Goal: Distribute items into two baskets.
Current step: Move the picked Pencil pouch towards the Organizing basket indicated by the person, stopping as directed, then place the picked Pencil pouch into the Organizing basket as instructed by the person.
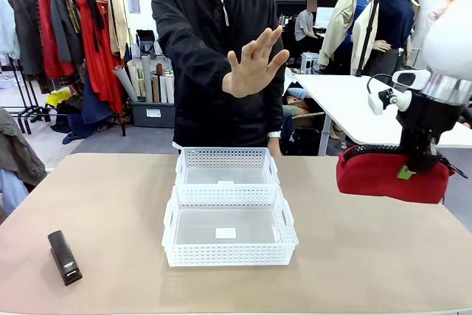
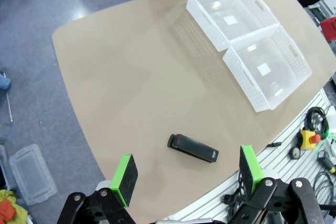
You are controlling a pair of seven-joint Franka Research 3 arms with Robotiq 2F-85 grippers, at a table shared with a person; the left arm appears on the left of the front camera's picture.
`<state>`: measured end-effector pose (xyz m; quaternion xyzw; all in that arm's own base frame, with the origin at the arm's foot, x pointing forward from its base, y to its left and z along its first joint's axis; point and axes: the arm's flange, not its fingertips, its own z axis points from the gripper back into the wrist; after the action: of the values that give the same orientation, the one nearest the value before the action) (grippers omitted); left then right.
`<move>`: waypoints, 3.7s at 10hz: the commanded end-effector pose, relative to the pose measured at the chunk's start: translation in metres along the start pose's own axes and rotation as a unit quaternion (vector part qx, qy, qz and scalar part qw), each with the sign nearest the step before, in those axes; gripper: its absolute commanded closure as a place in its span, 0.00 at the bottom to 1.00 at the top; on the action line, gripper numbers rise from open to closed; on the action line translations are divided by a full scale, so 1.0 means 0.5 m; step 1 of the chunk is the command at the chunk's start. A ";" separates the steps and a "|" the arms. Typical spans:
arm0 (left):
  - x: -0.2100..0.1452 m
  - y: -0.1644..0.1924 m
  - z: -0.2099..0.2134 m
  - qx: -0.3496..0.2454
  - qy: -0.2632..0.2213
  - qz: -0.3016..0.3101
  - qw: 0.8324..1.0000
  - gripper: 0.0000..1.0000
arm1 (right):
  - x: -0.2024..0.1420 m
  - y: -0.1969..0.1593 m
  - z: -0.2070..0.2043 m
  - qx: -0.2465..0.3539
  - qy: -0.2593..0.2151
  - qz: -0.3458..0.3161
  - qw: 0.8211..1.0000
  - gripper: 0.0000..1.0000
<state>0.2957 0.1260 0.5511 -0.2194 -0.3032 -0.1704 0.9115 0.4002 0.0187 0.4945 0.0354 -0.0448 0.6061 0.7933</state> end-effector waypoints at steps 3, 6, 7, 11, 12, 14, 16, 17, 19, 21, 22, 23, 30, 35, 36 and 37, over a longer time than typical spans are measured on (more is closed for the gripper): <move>0.000 -0.001 -0.002 -0.006 -0.005 -0.004 1.000 0.00 | -0.004 0.004 0.002 -0.005 -0.004 -0.001 1.000 1.00; 0.000 -0.001 -0.002 -0.006 -0.005 -0.004 1.000 0.00 | -0.004 0.004 0.002 -0.005 -0.004 -0.001 1.000 1.00; 0.000 -0.001 -0.002 -0.006 -0.005 -0.004 1.000 0.00 | -0.004 0.004 0.002 -0.005 -0.004 -0.001 1.000 1.00; 0.000 -0.001 -0.002 -0.006 -0.005 -0.004 1.000 0.00 | -0.004 0.004 0.002 -0.005 -0.004 -0.001 1.000 1.00; 0.000 -0.001 -0.002 -0.006 -0.005 -0.004 1.000 0.00 | -0.004 0.004 0.002 -0.005 -0.004 -0.001 1.000 1.00; 0.000 -0.001 -0.002 -0.006 -0.005 -0.004 1.000 0.00 | -0.004 0.004 0.002 -0.005 -0.004 -0.001 1.000 1.00; 0.000 -0.001 -0.002 -0.006 -0.005 -0.004 1.000 0.00 | -0.004 0.004 0.002 -0.005 -0.004 -0.001 1.000 1.00; 0.000 -0.001 -0.002 -0.006 -0.005 -0.004 1.000 0.00 | -0.004 0.004 0.002 -0.005 -0.004 -0.001 1.000 1.00; 0.000 -0.001 -0.002 -0.006 -0.005 -0.004 1.000 0.00 | -0.004 0.004 0.002 -0.005 -0.004 -0.001 1.000 1.00; 0.000 -0.001 -0.002 -0.006 -0.005 -0.004 1.000 0.00 | -0.004 0.004 0.002 -0.005 -0.004 -0.001 1.000 1.00; 0.000 -0.001 -0.002 -0.006 -0.005 -0.004 1.000 0.00 | -0.004 0.004 0.002 -0.005 -0.004 -0.001 1.000 1.00; 0.000 -0.001 -0.002 -0.006 -0.005 -0.004 1.000 0.00 | 0.000 0.000 0.000 0.000 0.000 0.000 1.000 1.00; 0.000 -0.001 -0.002 -0.006 -0.005 -0.004 1.000 0.00 | 0.199 -0.052 -0.038 -0.007 -0.027 0.007 1.000 1.00; 0.000 -0.001 -0.002 -0.006 -0.005 -0.004 1.000 0.00 | 0.331 -0.082 -0.049 -0.020 -0.018 0.046 0.999 1.00; 0.000 -0.001 -0.002 -0.006 -0.005 -0.004 1.000 0.00 | 0.355 -0.091 -0.054 -0.015 -0.022 0.052 0.998 1.00; 0.000 -0.001 -0.002 -0.006 -0.005 -0.004 1.000 0.00 | 0.380 -0.097 -0.059 -0.008 -0.029 0.058 0.998 1.00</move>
<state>0.2957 0.1260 0.5510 -0.2194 -0.3031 -0.1704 0.9116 0.4858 0.1811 0.4840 0.0393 -0.0677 0.6530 0.7533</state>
